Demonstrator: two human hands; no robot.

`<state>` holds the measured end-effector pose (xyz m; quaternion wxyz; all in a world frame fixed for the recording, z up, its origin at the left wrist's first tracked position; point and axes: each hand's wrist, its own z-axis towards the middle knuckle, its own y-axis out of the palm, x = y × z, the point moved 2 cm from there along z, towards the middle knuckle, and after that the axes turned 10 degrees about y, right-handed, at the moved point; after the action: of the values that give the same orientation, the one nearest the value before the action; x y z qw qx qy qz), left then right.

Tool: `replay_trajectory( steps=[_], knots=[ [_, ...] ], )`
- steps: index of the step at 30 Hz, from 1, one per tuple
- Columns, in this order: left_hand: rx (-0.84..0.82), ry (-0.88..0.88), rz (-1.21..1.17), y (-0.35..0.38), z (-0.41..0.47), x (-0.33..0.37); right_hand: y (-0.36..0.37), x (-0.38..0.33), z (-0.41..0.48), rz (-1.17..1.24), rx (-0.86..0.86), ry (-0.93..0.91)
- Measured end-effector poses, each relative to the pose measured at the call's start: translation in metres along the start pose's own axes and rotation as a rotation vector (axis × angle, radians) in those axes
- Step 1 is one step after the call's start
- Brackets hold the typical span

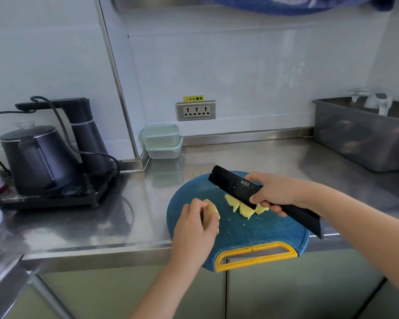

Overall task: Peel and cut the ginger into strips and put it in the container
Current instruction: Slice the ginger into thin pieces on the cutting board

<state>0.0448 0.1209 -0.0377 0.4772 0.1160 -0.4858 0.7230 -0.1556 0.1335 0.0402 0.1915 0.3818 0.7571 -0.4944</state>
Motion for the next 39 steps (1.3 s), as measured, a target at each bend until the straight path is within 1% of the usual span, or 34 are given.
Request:
replay_trajectory(
  steps=[6, 11, 14, 17, 19, 24, 28, 35, 39],
  knots=[
    [0.012, 0.006, -0.001, 0.001, -0.001, -0.001, 0.005, 0.001, 0.002, -0.097, -0.009, -0.028],
    [0.016, 0.022, 0.01, 0.001, -0.001, -0.002, 0.0, -0.003, 0.001, -0.045, 0.117, 0.016],
    [0.017, 0.022, 0.009, 0.002, -0.001, -0.003, 0.001, -0.007, 0.0, -0.07, 0.192, 0.032],
    [0.024, 0.022, -0.014, 0.003, -0.002, -0.004, 0.007, -0.011, 0.0, -0.057, 0.292, 0.013],
    [0.029, 0.027, -0.016, 0.003, -0.002, -0.003, 0.016, -0.016, -0.004, -0.053, 0.323, -0.011],
    [0.037, 0.047, -0.012, 0.003, -0.001, -0.004, 0.046, -0.025, -0.014, -0.158, 0.336, -0.067],
    [0.025, 0.059, -0.009, 0.003, -0.001, -0.004, 0.06, -0.023, -0.015, -0.223, 0.341, -0.064],
    [0.014, 0.088, -0.013, 0.003, -0.001, -0.003, 0.058, -0.026, -0.018, -0.238, 0.269, -0.009],
    [0.016, 0.073, -0.028, 0.002, -0.001, -0.003, 0.055, -0.029, -0.021, -0.264, 0.244, -0.017]
  ],
)
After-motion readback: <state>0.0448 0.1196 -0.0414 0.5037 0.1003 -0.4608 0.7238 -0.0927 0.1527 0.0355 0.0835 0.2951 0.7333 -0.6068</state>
